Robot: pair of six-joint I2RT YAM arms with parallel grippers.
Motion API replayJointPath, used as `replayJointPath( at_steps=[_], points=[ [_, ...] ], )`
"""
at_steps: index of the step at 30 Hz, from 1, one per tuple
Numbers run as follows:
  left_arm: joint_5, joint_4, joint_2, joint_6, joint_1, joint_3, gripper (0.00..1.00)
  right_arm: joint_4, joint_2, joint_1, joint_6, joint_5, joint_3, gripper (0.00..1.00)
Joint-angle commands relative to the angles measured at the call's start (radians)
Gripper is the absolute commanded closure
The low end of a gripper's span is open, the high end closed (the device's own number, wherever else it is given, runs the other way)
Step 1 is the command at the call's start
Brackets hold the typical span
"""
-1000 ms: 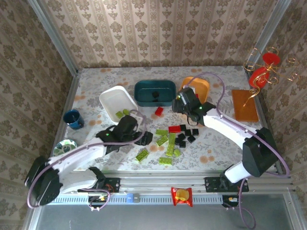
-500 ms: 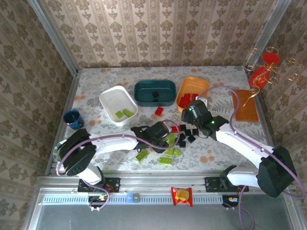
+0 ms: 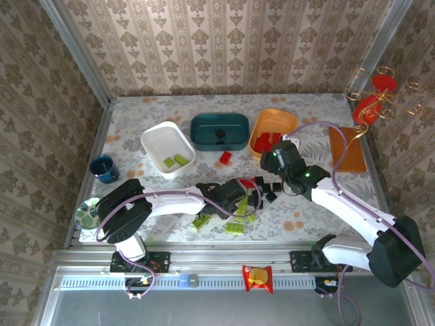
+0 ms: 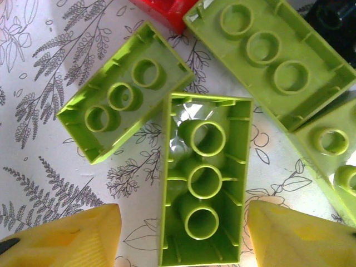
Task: Sort the legos into containers by color
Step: Pick up the lego from the middle-left of the table, then place the lego in the container.
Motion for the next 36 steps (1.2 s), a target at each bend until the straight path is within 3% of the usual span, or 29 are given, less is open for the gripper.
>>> replayJointPath(
  at_steps=[1,16,24,29,36],
  points=[
    [-0.034,0.023,0.018,0.033,-0.017,0.014,0.40,-0.006,-0.027,-0.010,0.007,0.033,-0.011,0.26],
    [-0.140,0.087,0.013,0.040,-0.047,-0.044,0.73,-0.008,-0.023,-0.019,0.015,0.019,-0.013,0.26],
    [-0.205,0.069,-0.145,0.023,-0.035,-0.068,0.78,-0.002,-0.019,-0.021,0.022,0.010,-0.013,0.26],
    [-0.153,0.090,-0.331,-0.025,0.074,-0.111,0.78,-0.003,-0.020,-0.022,0.026,0.006,-0.015,0.26],
    [-0.130,0.215,-0.490,-0.144,0.405,-0.198,0.78,0.002,-0.017,-0.023,0.033,-0.009,-0.016,0.26]
  ],
)
